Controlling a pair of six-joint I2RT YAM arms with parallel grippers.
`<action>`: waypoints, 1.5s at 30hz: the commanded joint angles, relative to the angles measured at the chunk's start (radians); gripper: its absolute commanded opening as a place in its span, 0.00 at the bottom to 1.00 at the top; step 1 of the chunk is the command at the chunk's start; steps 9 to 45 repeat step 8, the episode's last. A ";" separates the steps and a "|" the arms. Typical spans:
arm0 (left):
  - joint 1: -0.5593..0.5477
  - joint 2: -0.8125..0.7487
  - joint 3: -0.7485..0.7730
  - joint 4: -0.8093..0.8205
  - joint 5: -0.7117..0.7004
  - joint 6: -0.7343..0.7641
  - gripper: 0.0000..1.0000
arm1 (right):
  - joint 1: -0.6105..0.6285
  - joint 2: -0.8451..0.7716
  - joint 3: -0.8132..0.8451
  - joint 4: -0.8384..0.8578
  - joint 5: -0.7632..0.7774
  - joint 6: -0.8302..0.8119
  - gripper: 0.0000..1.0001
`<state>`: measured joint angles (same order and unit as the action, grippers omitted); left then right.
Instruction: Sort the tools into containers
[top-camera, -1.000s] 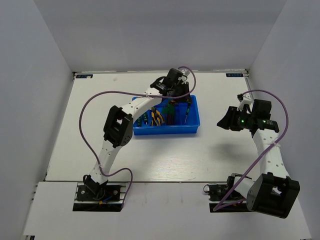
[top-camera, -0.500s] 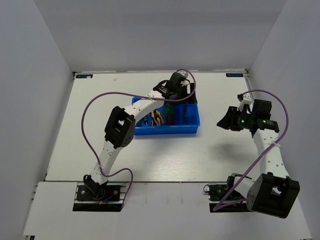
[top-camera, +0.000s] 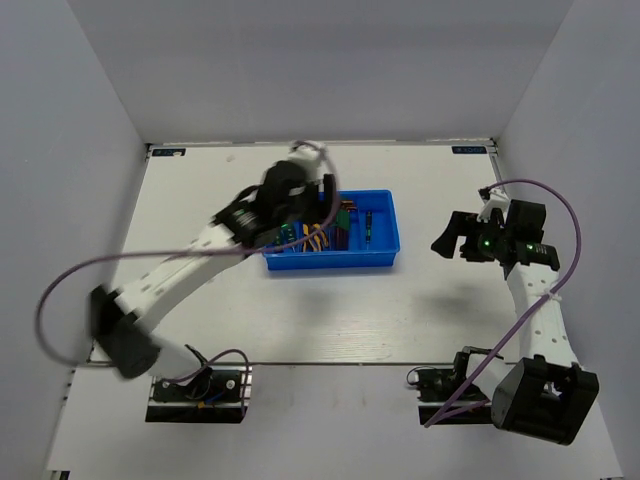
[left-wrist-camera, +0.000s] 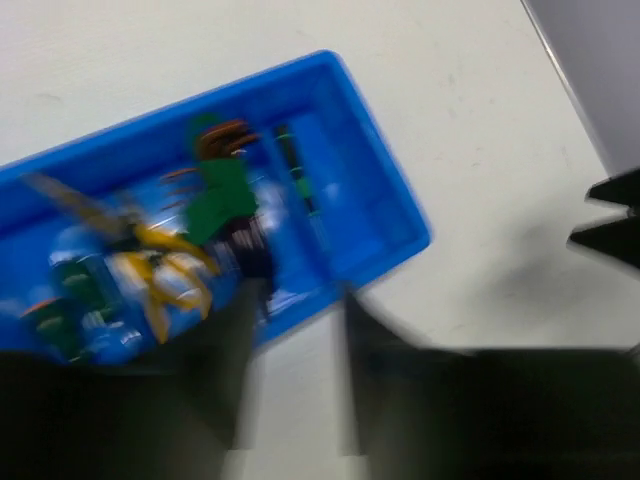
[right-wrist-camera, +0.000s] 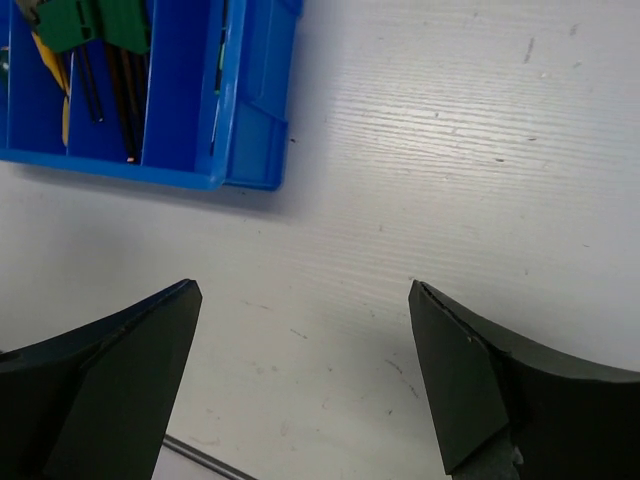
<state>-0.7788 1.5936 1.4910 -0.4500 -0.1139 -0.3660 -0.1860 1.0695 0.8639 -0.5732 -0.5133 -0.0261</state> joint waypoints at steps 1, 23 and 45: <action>0.035 -0.305 -0.257 0.022 -0.216 0.110 0.99 | -0.003 -0.060 -0.012 0.056 0.103 0.044 0.91; 0.082 -0.553 -0.512 -0.067 -0.285 0.110 1.00 | -0.001 -0.111 -0.037 0.105 0.098 0.078 0.91; 0.082 -0.553 -0.512 -0.067 -0.285 0.110 1.00 | -0.001 -0.111 -0.037 0.105 0.098 0.078 0.91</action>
